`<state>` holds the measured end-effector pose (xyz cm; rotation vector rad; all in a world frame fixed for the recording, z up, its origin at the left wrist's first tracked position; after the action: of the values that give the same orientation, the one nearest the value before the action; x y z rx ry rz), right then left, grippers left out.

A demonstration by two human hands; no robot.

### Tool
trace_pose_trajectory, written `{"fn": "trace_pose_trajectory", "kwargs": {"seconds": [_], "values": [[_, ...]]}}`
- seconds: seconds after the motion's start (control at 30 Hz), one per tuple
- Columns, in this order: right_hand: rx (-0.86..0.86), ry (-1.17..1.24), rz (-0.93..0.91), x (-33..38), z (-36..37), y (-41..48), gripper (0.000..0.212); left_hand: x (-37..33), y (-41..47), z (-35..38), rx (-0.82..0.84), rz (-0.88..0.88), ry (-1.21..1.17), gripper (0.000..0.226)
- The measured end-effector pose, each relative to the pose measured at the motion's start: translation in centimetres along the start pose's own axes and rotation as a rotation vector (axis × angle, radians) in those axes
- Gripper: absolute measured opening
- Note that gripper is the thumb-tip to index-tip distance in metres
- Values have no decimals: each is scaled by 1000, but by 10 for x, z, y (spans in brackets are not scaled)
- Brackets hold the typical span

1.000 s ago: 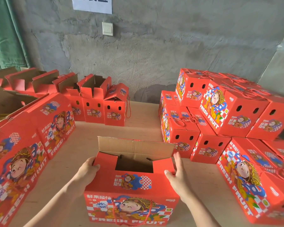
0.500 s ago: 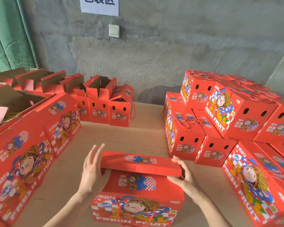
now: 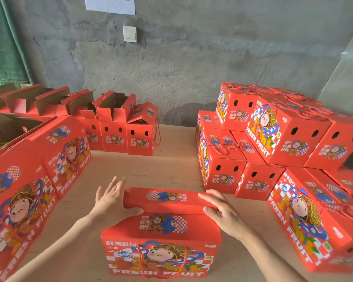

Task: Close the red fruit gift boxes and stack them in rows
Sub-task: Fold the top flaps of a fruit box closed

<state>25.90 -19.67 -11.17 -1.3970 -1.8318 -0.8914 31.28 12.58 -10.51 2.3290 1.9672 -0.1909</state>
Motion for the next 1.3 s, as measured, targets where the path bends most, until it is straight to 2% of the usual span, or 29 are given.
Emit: {"fn": "trace_pose_trajectory", "kwargs": {"seconds": [0.1,0.23,0.43,0.7,0.83,0.93,1.0,1.1,1.3], "values": [[-2,8,-8,-2,0,1,39,1,10,-3,94,62,-51,63],[-14,34,-6,-3,0,2,39,-1,13,-2,47,186,141,87],[-2,8,6,-4,0,2,36,-5,17,-2,94,292,377,79],[18,-141,19,5,0,2,38,-3,16,2,166,268,341,76],[70,-205,17,9,5,2,44,-10,12,-6,139,245,392,98],[94,-241,17,9,7,2,52,-40,11,-11,93,231,477,117],[96,-245,8,9,7,1,52,-64,11,-9,74,213,439,121],[91,-234,-2,9,8,1,51,-81,13,-5,47,183,404,120],[114,-258,7,7,7,1,48,-81,14,5,109,220,471,103]]}}
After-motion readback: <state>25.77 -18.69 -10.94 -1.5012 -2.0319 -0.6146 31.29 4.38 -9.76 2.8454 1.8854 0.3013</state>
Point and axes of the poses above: each hand's wrist, its own y-axis towards the middle knuckle, its own z-axis out of the palm, x = y × z, the point moved 4 cm from there along y, towards the middle knuckle, and after that the axes turned 15 degrees about y, right-handed, at the moved point
